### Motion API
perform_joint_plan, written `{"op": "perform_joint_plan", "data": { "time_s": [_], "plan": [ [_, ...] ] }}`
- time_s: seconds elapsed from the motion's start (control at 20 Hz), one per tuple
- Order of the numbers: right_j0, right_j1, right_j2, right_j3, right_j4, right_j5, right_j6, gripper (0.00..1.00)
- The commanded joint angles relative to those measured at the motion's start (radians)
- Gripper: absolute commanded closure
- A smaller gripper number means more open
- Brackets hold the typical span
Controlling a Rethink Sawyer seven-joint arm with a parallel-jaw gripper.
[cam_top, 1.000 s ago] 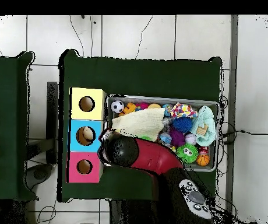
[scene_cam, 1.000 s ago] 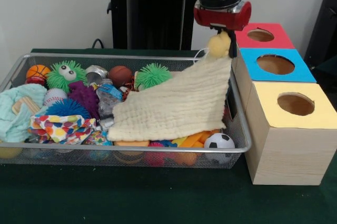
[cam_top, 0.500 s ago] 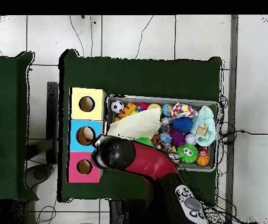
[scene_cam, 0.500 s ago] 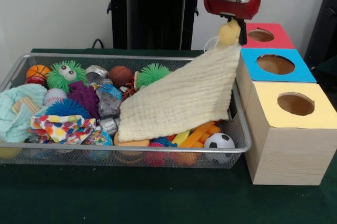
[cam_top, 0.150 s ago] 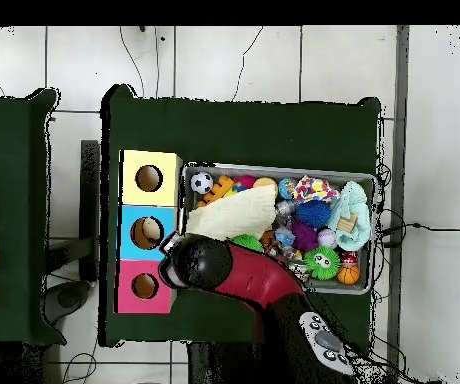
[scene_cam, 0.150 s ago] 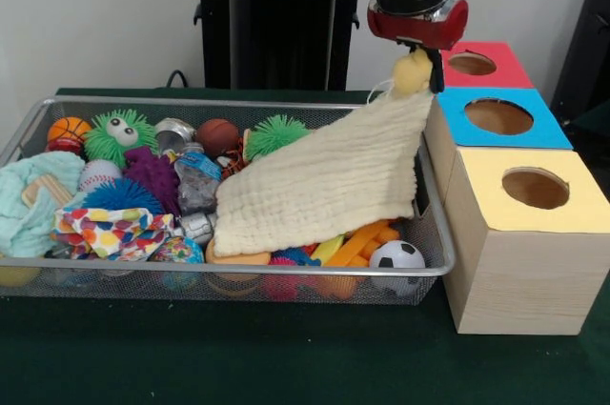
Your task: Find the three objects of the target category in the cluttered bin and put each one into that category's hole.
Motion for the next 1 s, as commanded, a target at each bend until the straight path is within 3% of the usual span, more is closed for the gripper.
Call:
{"op": "perform_joint_plan", "data": {
  "time_s": [0.05,0.15,0.3,0.5,0.8,1.0],
  "plan": [
    [0.017,0.046,0.014,-0.003,-0.069,-0.102,0.058,1.0],
    [0.026,0.051,-0.015,-0.027,-0.114,-0.137,0.036,1.0],
    [0.068,0.082,-0.101,-0.068,-0.242,-0.365,0.037,1.0],
    [0.13,0.132,-0.181,-0.085,-0.292,-0.516,0.087,1.0],
    [0.205,0.177,-0.277,-0.096,-0.271,-0.558,0.082,1.0],
    [0.191,0.19,-0.272,-0.098,-0.275,-0.579,0.065,1.0]
  ]
}}
